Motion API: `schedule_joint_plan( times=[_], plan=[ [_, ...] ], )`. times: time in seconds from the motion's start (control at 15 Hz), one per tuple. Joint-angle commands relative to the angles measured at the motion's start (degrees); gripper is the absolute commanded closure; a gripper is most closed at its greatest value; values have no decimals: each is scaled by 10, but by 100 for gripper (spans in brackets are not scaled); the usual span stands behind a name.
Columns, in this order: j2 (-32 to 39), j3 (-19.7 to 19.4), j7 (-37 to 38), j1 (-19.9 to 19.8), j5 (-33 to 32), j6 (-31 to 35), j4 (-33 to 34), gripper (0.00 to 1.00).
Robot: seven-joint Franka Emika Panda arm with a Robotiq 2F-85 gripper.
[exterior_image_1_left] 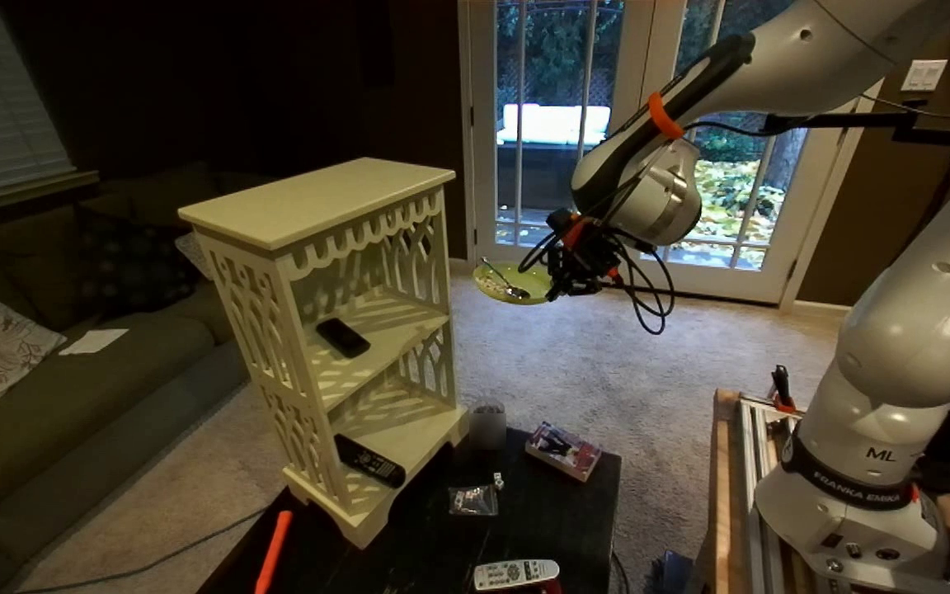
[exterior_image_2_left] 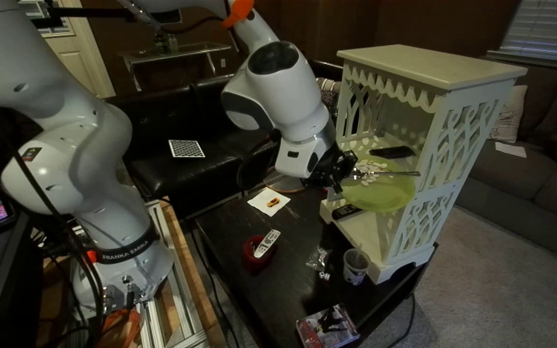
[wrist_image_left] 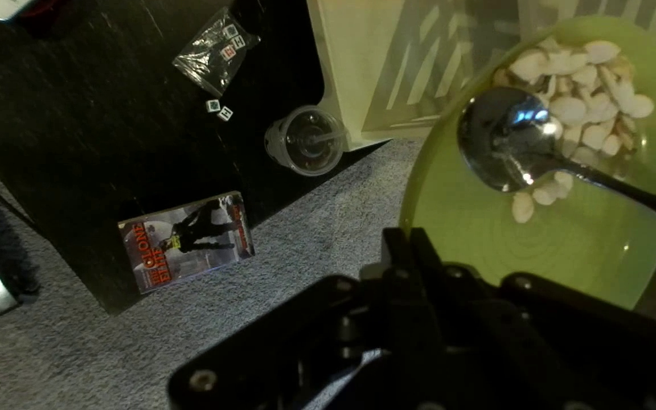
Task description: Put the plate on the top of the cupboard
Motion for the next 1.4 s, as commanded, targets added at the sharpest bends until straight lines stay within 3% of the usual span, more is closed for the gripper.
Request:
schedule_joint_plan(
  times=[0.0, 0.47, 0.53, 0.73, 1.0, 1.33],
  plan=[
    [-35, 14, 61, -35, -33, -31, -3, 99],
    [-110, 75, 263, -143, -229, -124, 36, 99],
    [-116, 27, 309, -103, -285, -128, 46, 99],
    [-132, 2, 365, -90, -346, -168, 89, 99],
    [-118, -42, 361, -46, -364, -150, 85, 97],
    [-109, -50, 360, -38, -365, -149, 81, 97]
  ],
)
